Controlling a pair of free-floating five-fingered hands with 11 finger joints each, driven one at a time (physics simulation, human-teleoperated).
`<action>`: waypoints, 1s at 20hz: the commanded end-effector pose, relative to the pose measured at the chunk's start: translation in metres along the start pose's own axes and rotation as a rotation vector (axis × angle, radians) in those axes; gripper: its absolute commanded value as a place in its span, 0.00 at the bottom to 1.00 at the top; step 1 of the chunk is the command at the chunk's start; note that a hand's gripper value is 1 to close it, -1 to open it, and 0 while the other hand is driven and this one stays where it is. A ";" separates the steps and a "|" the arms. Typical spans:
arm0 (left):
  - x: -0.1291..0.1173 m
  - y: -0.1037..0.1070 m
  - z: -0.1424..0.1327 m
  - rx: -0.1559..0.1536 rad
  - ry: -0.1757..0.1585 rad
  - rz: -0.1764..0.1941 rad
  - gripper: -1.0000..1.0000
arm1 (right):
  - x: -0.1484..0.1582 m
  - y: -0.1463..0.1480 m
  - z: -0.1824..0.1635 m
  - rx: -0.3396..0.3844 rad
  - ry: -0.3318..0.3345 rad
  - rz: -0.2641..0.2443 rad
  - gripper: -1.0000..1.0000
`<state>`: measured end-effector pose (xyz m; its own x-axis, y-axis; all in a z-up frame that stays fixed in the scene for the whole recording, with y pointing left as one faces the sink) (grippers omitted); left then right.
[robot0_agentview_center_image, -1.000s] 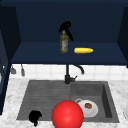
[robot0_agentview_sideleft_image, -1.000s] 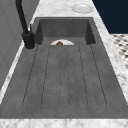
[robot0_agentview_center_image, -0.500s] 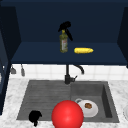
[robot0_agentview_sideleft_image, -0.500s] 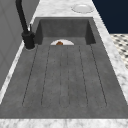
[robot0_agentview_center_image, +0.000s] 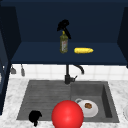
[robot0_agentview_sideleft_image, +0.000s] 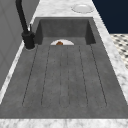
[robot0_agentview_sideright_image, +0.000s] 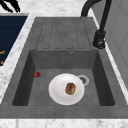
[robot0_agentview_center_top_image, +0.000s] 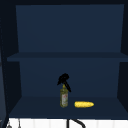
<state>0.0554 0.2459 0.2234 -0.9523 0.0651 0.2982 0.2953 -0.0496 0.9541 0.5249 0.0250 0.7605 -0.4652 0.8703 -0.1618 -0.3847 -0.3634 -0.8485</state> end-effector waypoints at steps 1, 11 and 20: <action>0.000 0.000 0.000 0.000 0.000 0.000 0.50 | 0.003 -0.007 -0.003 0.054 -0.003 0.013 0.00; 0.000 0.000 0.000 0.000 0.000 0.000 0.50 | 0.004 -0.003 -0.005 0.057 -0.015 0.008 0.00; 0.000 0.000 0.000 0.000 0.000 0.000 0.50 | -0.001 0.008 -0.006 0.059 -0.028 -0.011 0.00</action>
<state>0.0554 0.2459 0.2234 -0.9523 0.0651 0.2982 0.2953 -0.0496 0.9541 0.5269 0.0236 0.7539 -0.4696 0.8692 -0.1547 -0.4114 -0.3705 -0.8327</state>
